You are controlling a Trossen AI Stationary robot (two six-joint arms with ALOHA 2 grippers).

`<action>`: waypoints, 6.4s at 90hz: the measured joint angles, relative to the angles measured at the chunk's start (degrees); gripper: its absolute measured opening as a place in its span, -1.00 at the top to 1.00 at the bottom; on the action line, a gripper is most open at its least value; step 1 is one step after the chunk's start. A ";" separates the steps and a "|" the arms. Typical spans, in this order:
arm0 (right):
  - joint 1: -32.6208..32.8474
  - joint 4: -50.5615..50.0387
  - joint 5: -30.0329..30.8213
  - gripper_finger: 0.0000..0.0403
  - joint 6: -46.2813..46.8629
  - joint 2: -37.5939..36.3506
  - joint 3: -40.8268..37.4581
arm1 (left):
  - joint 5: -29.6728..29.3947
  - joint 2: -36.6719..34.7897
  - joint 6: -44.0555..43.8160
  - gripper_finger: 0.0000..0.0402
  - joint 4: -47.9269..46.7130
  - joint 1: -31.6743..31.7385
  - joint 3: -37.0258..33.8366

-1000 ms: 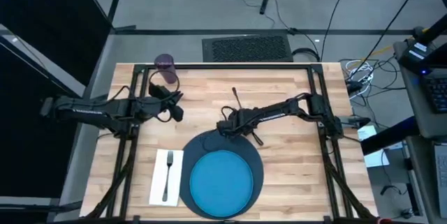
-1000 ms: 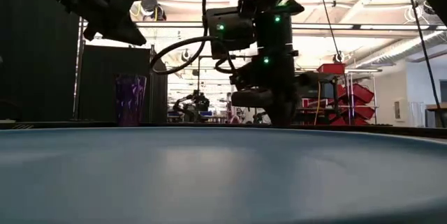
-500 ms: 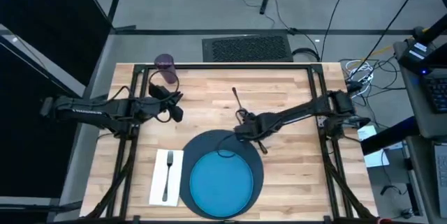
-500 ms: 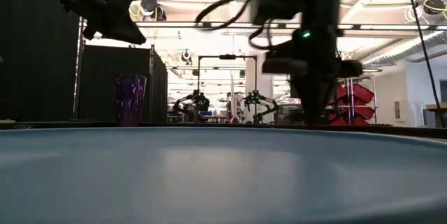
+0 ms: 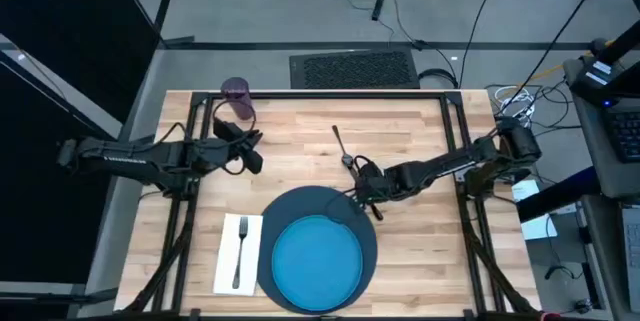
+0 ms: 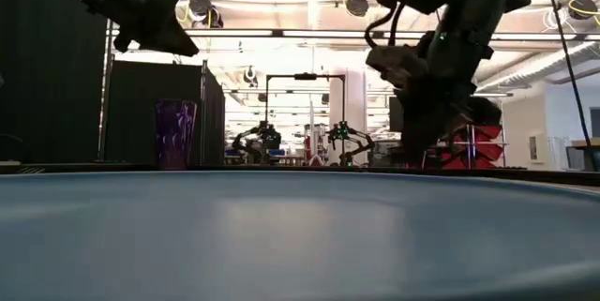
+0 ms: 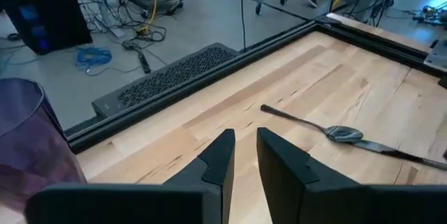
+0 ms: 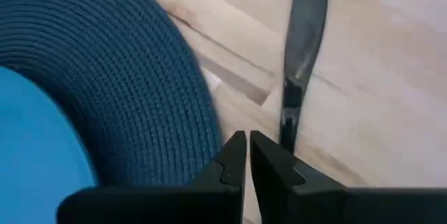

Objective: Set table place
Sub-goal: Move the silver knife to the middle right of the table

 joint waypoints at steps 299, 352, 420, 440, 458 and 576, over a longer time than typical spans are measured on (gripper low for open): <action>1.68 1.01 2.59 0.29 1.70 3.56 -3.57 | 25.78 10.05 15.55 0.77 45.02 7.85 -15.72; 2.46 1.37 3.63 0.29 4.70 3.57 -3.59 | 25.76 10.05 15.52 0.77 45.05 7.85 -15.69; 2.46 -3.92 9.69 0.29 4.60 3.63 0.15 | 25.73 10.05 15.51 0.77 45.08 7.85 -15.67; 1.88 -2.97 10.09 0.29 3.01 3.61 0.15 | 25.72 10.05 15.51 0.77 45.08 7.85 -15.67; 1.98 -0.72 10.18 0.29 2.97 3.94 0.17 | 25.71 10.05 15.43 0.77 45.08 7.85 -15.67; 9.09 -9.77 5.65 1.00 21.66 8.26 1.08 | 25.70 10.03 15.07 0.77 45.06 7.85 -15.63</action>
